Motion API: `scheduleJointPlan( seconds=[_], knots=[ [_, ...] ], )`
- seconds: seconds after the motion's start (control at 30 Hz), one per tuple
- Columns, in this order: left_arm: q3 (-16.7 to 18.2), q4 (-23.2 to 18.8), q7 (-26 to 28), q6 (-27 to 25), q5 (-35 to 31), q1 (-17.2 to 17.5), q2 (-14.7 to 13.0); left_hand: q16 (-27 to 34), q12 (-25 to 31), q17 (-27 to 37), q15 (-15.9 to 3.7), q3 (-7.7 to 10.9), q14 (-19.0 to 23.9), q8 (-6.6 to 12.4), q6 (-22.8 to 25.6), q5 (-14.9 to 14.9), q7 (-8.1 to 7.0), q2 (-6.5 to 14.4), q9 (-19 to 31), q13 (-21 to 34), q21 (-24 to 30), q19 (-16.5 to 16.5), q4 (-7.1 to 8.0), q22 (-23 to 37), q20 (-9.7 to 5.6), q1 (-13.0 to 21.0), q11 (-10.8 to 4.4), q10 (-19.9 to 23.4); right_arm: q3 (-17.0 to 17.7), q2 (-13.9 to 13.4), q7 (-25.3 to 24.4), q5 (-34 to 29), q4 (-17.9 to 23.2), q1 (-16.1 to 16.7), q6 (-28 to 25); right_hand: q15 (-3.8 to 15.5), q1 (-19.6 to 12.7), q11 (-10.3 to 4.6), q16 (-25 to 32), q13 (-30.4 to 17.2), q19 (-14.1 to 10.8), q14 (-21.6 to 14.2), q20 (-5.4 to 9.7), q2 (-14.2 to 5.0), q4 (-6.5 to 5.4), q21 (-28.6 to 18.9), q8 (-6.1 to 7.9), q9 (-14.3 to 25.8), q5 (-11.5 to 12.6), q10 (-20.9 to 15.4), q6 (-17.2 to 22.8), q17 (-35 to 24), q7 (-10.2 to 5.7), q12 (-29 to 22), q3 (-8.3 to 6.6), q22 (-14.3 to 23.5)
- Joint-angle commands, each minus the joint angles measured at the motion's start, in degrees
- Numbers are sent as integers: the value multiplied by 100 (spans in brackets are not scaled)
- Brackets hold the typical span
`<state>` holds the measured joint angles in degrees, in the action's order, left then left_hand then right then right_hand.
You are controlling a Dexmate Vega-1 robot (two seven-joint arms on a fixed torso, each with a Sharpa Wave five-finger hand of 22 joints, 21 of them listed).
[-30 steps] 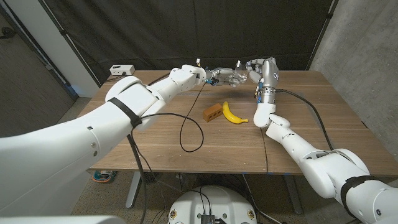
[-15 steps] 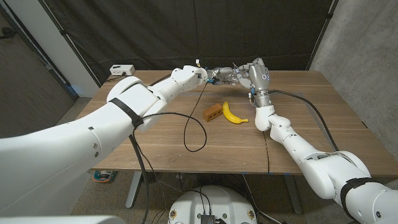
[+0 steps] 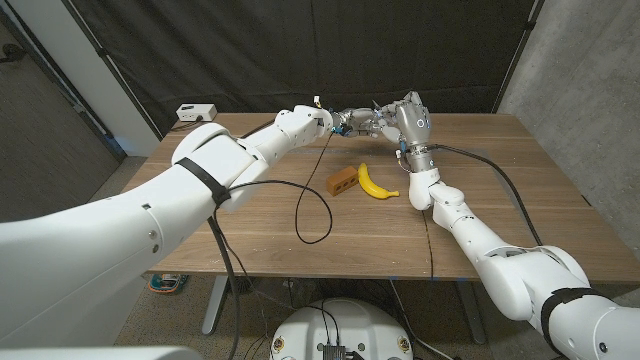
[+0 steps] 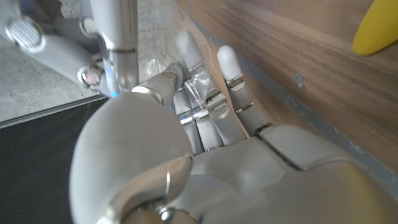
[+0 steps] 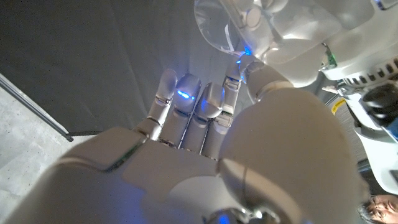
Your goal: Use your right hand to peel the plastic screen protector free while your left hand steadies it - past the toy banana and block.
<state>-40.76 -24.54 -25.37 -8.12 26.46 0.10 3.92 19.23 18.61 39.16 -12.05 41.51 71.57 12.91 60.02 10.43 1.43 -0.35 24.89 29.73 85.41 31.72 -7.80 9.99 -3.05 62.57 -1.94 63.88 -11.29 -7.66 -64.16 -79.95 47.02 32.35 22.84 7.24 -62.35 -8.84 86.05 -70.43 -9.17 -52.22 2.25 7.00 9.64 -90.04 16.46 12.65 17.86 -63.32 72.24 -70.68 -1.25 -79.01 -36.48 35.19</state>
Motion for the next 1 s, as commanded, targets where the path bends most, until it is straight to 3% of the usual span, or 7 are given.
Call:
scheduleJointPlan(
  seconds=[0.03, 0.6, 1.0],
  knots=[
    [-271, -9, -408, 122, -172, -112, -46, -1, 13, 25, -16, 25, -9, 14, 406, 26, 363, 26, 12, 25, 26, -19, 2, 14, -621, 33, -506, 636, 5, 108, 16, -249, -306, -164, -445, 510, -81, -124, 36, -29, -12, 20, 175, -31, 25, -37, 2, 61, 50, 10, 201, -18, -157, -72, -74, 24],
    [-273, -9, -1262, 233, -127, -110, -127, -7, -2, 27, -16, 18, -19, 13, 398, 25, 354, 31, 35, 27, 24, -17, -4, 14, -620, 42, -512, 646, 370, 117, 16, -385, 264, 122, -750, 510, -85, -120, 65, -27, 35, 16, 153, -63, 18, -33, -18, 75, 125, 64, 154, -20, -140, -186, -131, 61],
    [-220, -9, -1356, 247, -120, -99, -128, -6, -13, 29, -7, 18, -10, 14, 405, 27, 352, 28, 41, 25, 27, -1, 3, 14, -621, 30, -515, 649, 526, 52, 16, -422, 673, 442, -730, 508, -72, -126, 82, -25, 32, 29, 141, -54, 18, -38, -13, 97, 165, 82, 141, -22, -145, -256, -153, 83]
  ],
)
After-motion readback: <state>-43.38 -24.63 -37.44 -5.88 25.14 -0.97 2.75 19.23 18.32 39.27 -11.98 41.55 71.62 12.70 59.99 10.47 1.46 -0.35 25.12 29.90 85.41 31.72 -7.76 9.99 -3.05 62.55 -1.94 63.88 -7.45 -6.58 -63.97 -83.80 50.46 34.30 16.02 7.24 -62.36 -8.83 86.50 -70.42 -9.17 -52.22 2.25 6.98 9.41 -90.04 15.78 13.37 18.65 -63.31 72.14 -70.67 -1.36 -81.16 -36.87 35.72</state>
